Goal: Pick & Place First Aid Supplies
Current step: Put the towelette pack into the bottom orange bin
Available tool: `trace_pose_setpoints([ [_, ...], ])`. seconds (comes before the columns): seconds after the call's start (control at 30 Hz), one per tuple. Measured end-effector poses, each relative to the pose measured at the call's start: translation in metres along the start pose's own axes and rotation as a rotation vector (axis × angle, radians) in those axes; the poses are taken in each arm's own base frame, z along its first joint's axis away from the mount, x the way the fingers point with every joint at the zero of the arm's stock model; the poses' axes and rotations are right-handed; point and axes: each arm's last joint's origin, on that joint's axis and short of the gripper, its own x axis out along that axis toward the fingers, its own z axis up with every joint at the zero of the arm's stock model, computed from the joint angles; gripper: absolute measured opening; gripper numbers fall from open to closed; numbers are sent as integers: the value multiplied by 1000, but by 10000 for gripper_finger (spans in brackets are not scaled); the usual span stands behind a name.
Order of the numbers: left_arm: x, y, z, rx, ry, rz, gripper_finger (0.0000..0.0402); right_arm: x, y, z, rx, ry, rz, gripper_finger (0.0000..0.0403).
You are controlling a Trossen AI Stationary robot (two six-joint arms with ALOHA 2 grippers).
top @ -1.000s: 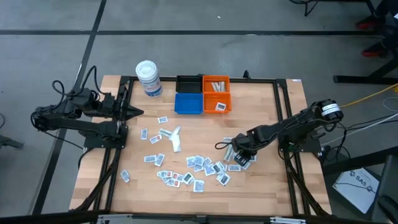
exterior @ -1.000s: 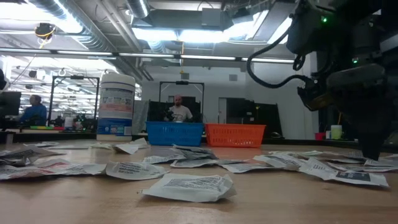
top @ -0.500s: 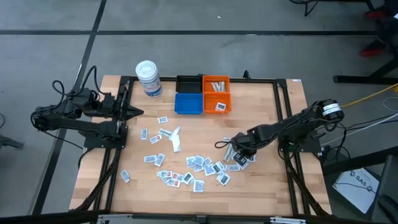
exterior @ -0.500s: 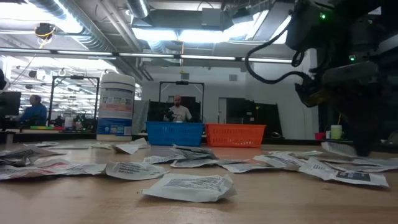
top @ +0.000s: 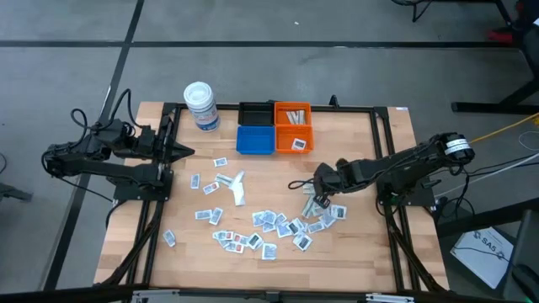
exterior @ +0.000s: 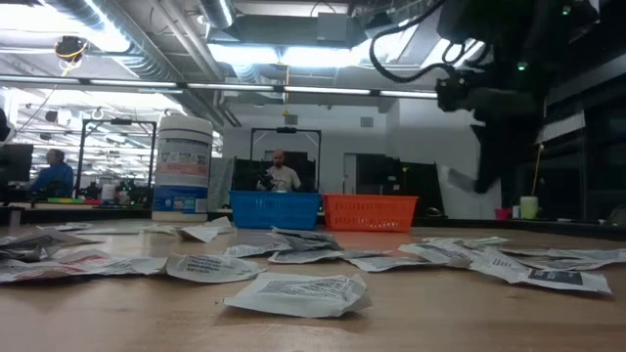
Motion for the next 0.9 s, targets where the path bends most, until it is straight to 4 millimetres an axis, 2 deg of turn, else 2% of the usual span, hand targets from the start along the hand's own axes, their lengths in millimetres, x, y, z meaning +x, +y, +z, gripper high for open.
trace_pose_setpoints([
  [0.27, 0, 0, 0, 0, 0, 0, 4, 0, -13, 22, -260, -268, -337, 3],
  [0.4, 0, 0, 0, 0, 0, 0, 4, 0, -20, 34, -335, -344, -487, 4],
  [0.5, 0, 0, 0, 0, 0, -1, 4, -1, -20, 41, -359, -397, -536, 4],
  [0.57, 0, 0, 0, 0, 0, -1, 4, -4, -18, 48, -370, -436, -503, 4],
  [0.7, 0, 0, 0, 1, 0, 0, 4, -11, -18, 61, -353, -518, -329, 2],
  [0.83, 0, 0, 0, 1, 0, 0, 4, -11, -20, 66, -336, -534, -241, 2],
  [0.9, 0, 0, 0, 0, 0, 0, 4, -12, -21, 70, -338, -543, -128, 2],
])
